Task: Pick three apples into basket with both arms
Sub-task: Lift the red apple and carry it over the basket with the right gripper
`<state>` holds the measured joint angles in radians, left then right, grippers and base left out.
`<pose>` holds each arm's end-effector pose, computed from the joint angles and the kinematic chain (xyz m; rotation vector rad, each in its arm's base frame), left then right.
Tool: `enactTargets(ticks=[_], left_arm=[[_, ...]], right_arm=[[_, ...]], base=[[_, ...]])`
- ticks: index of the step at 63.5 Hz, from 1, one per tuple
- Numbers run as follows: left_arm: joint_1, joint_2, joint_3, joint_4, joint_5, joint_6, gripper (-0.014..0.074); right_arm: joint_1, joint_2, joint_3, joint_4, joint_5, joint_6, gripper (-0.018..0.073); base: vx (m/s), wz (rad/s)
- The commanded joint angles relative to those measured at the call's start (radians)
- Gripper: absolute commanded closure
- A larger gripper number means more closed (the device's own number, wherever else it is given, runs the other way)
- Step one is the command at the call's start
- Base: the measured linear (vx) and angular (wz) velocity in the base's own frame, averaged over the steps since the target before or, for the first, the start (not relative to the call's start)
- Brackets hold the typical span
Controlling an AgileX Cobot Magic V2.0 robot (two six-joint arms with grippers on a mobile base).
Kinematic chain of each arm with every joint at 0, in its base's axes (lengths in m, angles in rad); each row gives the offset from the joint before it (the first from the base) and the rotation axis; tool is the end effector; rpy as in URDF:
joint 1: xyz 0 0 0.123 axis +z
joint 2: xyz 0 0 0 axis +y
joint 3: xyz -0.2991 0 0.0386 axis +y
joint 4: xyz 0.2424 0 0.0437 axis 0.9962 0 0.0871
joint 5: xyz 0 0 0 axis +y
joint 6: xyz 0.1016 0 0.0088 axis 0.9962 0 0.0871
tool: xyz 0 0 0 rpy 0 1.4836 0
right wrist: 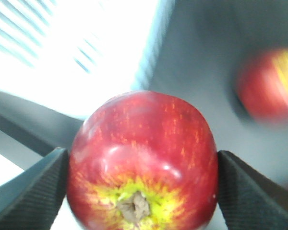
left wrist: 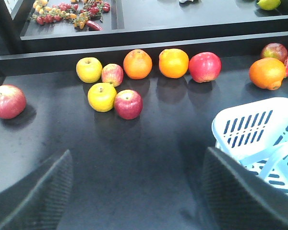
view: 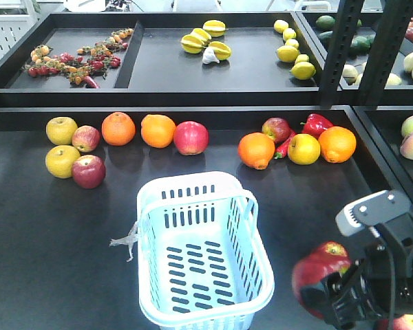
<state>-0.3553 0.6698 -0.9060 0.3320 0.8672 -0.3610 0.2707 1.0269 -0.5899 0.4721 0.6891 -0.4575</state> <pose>0.1033 -0.0113 0.3894 0.0693 2.0682 -0.0430 0.1564 0.0740 0.2547 -0.5595 2.4891 0.4475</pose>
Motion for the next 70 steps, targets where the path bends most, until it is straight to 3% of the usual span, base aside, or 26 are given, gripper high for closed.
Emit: enactTargets(ticks=[1, 17, 26, 33, 49, 70], left_arm=[[-0.002, -0.001, -0.030, 0.017, -0.059, -0.008, 0.0052], [-0.002, -0.001, -0.030, 0.017, -0.058, -0.008, 0.0052], [-0.002, -0.001, -0.030, 0.017, -0.058, -0.008, 0.0052], [-0.002, -0.001, -0.030, 0.017, -0.058, -0.008, 0.0052], [-0.002, -0.001, -0.030, 0.017, -0.058, -0.008, 0.0052], [-0.002, -0.001, -0.030, 0.017, -0.058, -0.008, 0.0052]], right_arm=[[0.000, -0.033, -0.023, 0.205, -0.059, -0.153, 0.0314], [0.000, -0.030, -0.023, 0.660, -0.091, -0.669, 0.0314], [0.000, -0.009, -0.023, 0.846, -0.100, -0.869, 0.0313], [0.000, 0.053, -0.023, 0.897, -0.084, -0.924, 0.0312], [0.000, 0.216, -0.023, 0.900, -0.089, -0.942, 0.0290], [0.000, 0.331, -0.023, 1.039, -0.067, -1.091, 0.0034]], base=[[0.00, 0.00], [0.00, 0.00], [0.00, 0.00], [0.00, 0.00], [0.00, 0.00], [0.00, 0.00]])
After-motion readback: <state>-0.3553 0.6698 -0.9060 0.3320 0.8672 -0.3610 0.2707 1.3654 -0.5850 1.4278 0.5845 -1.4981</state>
